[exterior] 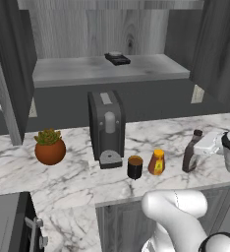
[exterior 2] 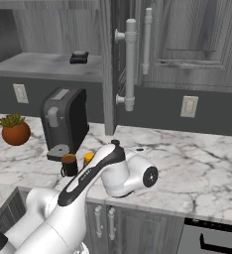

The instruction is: Pick the syrup bottle and honey bottle from the cabinet and place them next to the mug.

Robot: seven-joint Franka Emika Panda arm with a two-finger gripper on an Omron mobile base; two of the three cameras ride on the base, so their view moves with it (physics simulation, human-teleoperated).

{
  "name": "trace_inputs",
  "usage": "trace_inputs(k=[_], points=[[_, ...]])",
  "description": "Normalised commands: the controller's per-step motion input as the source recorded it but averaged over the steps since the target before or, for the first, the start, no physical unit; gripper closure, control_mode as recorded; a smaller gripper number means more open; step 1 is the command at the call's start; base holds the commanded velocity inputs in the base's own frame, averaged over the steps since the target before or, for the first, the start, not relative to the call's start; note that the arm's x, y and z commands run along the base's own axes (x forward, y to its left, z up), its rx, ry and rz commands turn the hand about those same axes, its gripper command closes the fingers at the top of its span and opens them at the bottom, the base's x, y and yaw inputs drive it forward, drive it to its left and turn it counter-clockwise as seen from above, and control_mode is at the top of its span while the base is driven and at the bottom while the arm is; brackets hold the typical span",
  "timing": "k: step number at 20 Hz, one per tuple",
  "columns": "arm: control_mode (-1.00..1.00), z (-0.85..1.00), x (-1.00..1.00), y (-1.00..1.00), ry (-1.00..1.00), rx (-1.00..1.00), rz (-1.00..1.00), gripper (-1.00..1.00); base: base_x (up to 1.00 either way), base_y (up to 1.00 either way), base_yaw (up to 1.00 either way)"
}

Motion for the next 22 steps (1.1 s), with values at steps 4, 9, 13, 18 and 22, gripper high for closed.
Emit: trace_inputs(k=[4, 9, 13, 18, 22], points=[[-1.0, -0.08, 0.1, 0.05, 0.0, 0.0, 0.0, 1.0, 0.0, 0.0, 0.0], [-1.0, -0.08, 0.22, 0.04, 0.0, 0.0, 0.0, 1.0, 0.0, 0.0, 0.0], [-1.0, -0.03, 0.23, 0.11, 0.0, 0.0, 0.0, 1.0, 0.0, 0.0, 0.0], [-1.0, -0.05, 0.24, 0.07, 0.0, 0.0, 0.0, 1.0, 0.0, 0.0, 0.0], [-1.0, -0.04, 0.21, 0.05, 0.0, 0.0, 0.0, 1.0, 0.0, 0.0, 0.0]])
